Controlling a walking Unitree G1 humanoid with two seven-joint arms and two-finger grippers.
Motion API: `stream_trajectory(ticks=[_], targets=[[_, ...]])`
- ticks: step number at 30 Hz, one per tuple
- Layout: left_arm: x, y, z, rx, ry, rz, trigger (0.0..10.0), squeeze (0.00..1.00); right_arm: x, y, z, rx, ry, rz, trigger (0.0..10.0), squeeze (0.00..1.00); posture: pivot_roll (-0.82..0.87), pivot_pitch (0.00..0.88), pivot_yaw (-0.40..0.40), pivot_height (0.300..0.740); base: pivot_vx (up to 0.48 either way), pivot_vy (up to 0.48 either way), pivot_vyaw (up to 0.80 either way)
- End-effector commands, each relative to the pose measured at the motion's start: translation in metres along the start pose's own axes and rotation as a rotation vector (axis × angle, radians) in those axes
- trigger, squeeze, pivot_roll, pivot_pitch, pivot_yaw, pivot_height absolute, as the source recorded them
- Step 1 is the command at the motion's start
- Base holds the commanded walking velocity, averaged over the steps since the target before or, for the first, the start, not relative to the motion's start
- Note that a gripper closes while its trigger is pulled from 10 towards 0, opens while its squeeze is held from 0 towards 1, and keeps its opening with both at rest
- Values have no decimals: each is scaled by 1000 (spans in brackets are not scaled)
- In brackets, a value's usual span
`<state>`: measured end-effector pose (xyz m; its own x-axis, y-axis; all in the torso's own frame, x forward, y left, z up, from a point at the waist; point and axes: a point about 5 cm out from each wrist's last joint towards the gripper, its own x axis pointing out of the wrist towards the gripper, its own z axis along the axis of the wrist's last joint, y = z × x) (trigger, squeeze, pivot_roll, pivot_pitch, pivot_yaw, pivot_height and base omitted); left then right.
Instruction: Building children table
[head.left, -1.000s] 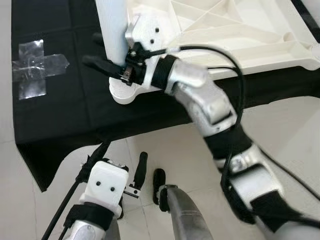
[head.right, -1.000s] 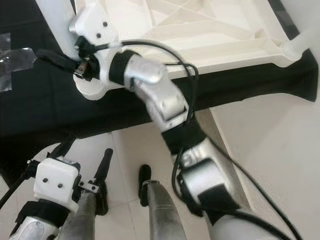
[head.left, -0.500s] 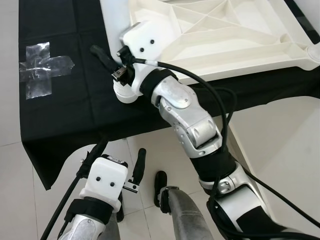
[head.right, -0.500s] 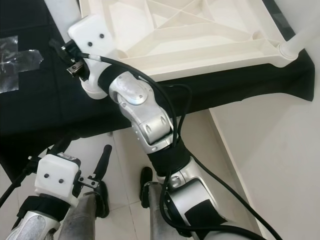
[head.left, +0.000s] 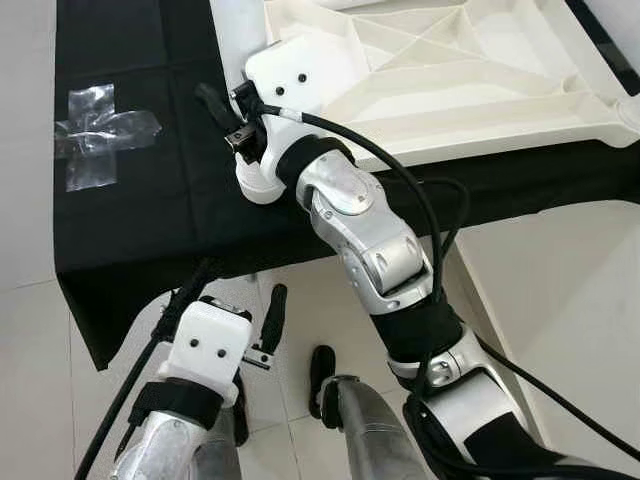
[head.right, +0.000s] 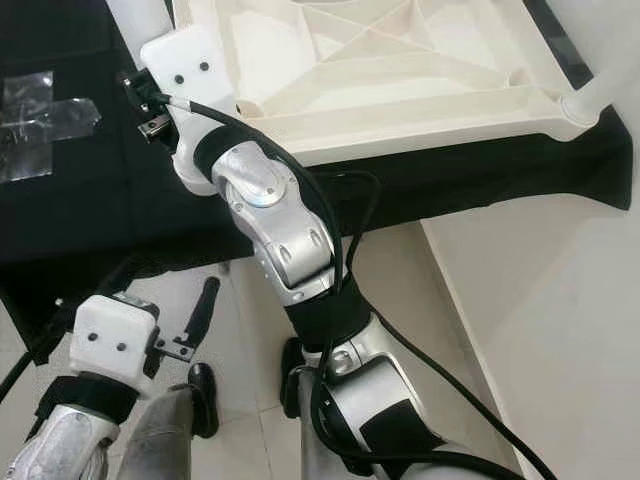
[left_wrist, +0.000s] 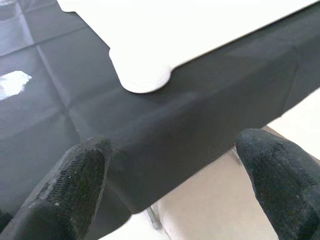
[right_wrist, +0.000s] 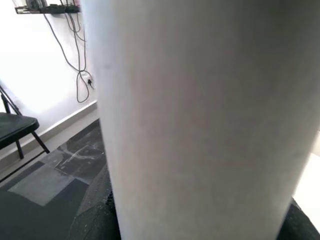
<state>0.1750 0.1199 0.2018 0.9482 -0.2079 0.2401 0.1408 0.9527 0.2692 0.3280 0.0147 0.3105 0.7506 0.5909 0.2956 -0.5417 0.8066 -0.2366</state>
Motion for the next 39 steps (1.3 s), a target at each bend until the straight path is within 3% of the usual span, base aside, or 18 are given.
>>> stream_trajectory(ticks=[1,8,11,25,34,36,39], targets=[[-1,0,-3,-8,18,-3,10000,0,-18,-6,-89,87,431,-61,10000,0,122,449,-121,740,0,0,0],[5,13,6,27,-29,32,10000,0,-24,-10,-94,137,441,-170,10000,0,133,438,-117,740,0,0,0],[11,23,16,53,-75,49,10000,0,-36,0,-105,160,462,-214,10000,0,143,435,-107,740,0,0,0],[31,45,40,71,-187,69,10000,0,-39,10,-110,155,449,-247,10000,0,157,424,-88,740,0,0,0],[65,60,78,-88,-347,-31,10000,0,-41,15,-115,145,421,-271,10000,0,163,411,-79,740,0,0,0],[74,62,91,-171,-397,-107,10000,0,-43,18,-117,156,421,-275,10000,0,155,406,-65,740,0,0,0],[80,64,103,-221,-436,-191,10000,0,-44,19,-120,156,422,-284,10000,0,157,405,-60,740,0,0,0]])
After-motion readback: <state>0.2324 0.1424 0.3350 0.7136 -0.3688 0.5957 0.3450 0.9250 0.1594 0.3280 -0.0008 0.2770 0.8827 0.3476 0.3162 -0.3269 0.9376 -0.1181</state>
